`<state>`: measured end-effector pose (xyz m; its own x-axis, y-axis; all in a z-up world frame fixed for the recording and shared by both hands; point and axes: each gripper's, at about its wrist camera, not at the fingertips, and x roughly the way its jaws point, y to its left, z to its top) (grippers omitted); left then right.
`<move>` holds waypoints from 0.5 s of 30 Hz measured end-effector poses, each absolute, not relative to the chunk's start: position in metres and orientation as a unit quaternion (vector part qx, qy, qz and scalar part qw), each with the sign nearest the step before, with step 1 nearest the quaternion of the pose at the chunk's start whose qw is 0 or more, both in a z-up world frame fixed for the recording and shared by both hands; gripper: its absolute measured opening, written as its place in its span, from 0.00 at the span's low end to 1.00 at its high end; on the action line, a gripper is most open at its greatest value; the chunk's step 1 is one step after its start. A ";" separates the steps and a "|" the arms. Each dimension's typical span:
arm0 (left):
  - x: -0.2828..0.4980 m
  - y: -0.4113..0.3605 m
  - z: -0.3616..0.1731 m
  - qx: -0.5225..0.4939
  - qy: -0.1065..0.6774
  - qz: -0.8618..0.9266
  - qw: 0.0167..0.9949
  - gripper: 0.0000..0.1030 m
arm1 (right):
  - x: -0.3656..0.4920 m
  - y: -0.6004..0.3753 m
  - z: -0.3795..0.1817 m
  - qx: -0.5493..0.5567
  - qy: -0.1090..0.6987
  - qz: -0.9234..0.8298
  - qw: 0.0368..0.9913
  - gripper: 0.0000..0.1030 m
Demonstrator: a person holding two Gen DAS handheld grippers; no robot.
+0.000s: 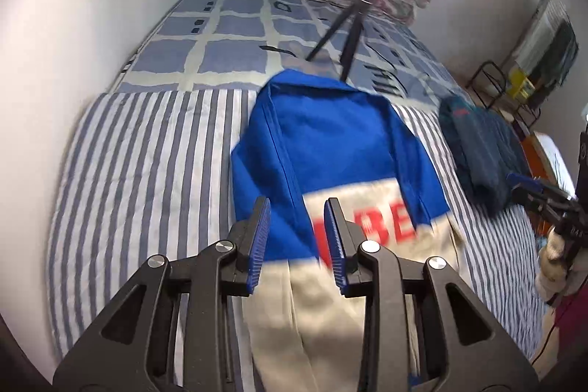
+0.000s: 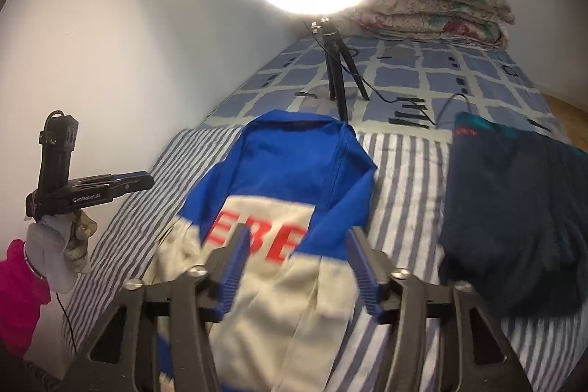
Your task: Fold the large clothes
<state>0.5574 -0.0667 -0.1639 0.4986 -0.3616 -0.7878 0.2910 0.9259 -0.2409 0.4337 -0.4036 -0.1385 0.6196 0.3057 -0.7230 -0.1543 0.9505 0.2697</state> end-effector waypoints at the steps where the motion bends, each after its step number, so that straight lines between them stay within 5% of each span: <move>1: 0.572 -0.069 -0.169 -0.035 0.467 -0.187 0.864 0.40 | 0.447 -0.404 -0.143 0.087 0.418 0.120 0.896 0.61; 4: 0.604 -0.079 -0.181 -0.026 0.470 -0.184 0.863 0.49 | 0.482 -0.403 -0.155 0.081 0.419 0.115 0.897 0.61; 15: 0.690 -0.089 -0.223 -0.020 0.489 -0.147 0.860 0.49 | 0.567 -0.407 -0.192 0.086 0.437 0.088 0.891 0.61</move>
<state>0.6901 -0.0888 -0.2232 0.4791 -0.2720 -0.8346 0.2333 0.9560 -0.1776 0.5672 -0.4069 -0.1917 0.6030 0.2329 -0.7630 -0.0822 0.9695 0.2310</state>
